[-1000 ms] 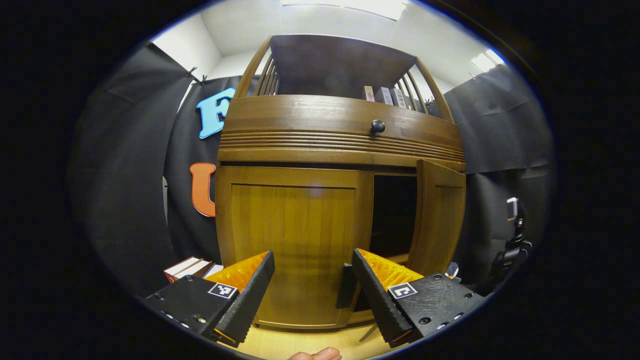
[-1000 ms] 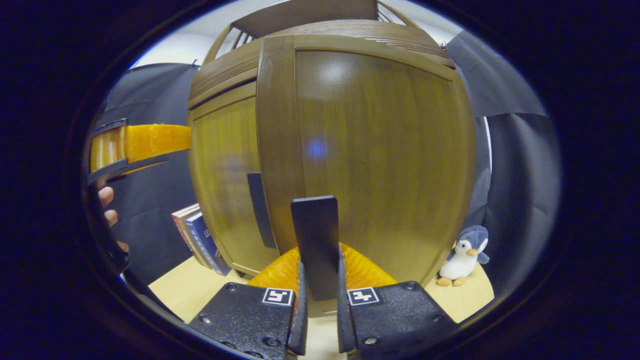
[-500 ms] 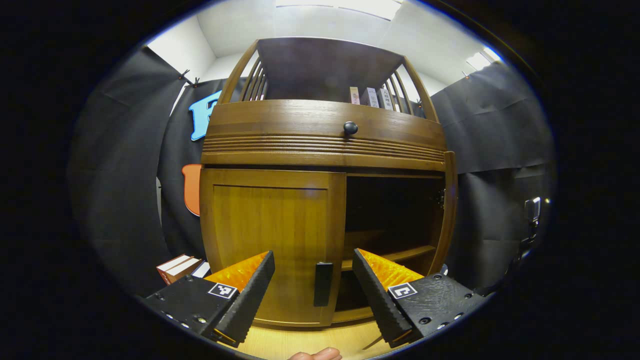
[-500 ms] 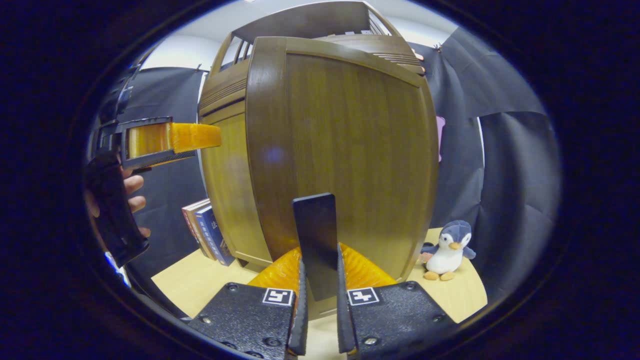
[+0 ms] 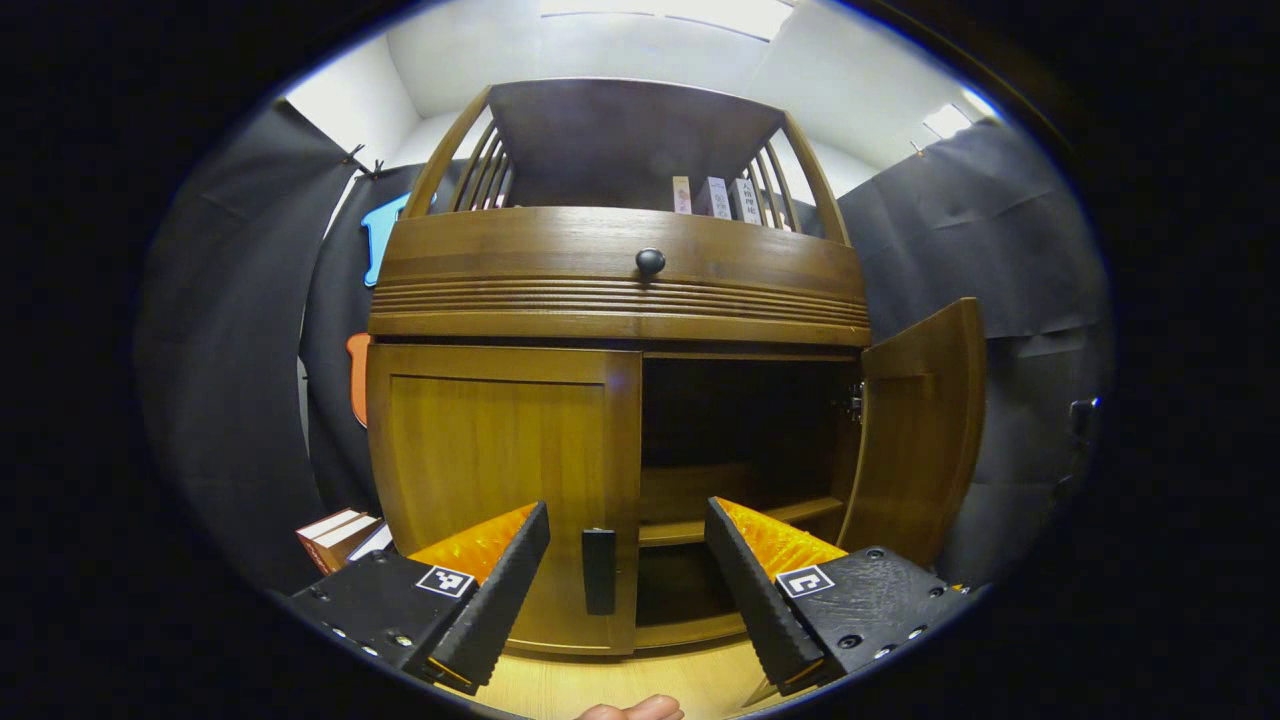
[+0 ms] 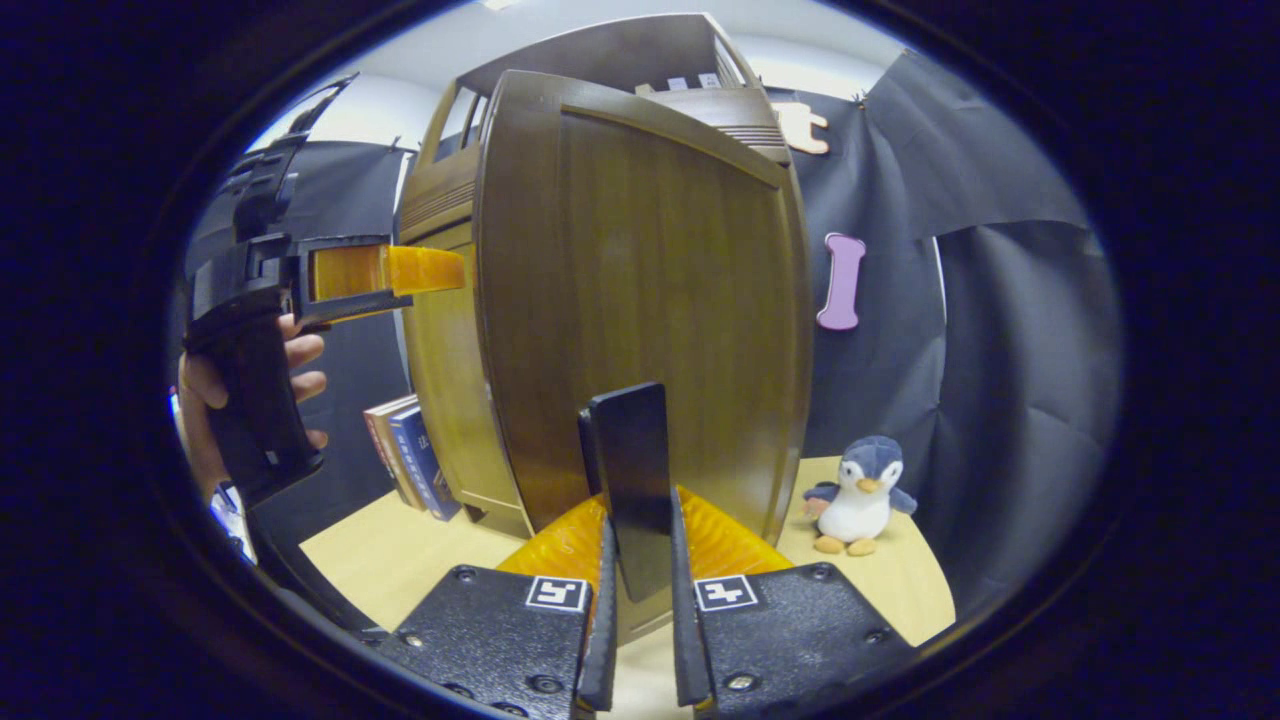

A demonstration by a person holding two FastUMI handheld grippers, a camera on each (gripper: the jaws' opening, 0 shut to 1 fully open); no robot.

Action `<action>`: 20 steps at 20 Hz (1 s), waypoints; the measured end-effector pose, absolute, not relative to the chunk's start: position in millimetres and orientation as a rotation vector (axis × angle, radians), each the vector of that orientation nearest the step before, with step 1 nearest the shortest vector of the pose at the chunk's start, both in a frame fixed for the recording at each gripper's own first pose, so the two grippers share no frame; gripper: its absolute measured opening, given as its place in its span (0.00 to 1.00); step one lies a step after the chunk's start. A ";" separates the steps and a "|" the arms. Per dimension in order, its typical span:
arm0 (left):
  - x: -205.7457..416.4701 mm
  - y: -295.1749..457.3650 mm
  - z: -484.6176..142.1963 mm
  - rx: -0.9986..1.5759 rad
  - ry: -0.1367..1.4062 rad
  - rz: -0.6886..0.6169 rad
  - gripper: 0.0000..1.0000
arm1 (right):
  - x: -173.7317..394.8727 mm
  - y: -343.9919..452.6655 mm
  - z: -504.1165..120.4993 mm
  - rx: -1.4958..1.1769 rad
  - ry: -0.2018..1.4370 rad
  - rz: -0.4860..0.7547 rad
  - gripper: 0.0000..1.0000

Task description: Open the right door of the double-door shoe cabinet with the right hand, and open the left door with the left hand.

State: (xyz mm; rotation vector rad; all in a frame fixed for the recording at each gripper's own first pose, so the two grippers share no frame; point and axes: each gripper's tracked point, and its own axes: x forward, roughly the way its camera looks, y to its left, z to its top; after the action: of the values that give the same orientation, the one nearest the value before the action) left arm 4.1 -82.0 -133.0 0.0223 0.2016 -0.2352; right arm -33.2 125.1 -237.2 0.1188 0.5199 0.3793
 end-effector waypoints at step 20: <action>2.2 -104.7 -147.4 0.018 0.222 -0.274 0.94 | -40.0 -9.7 -235.8 0.150 0.538 0.108 0.06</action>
State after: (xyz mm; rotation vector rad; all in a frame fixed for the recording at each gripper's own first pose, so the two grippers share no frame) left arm 2.2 -104.7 -147.4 0.0183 0.2220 -0.2737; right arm -40.0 -9.7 -235.8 0.1499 0.5383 0.1075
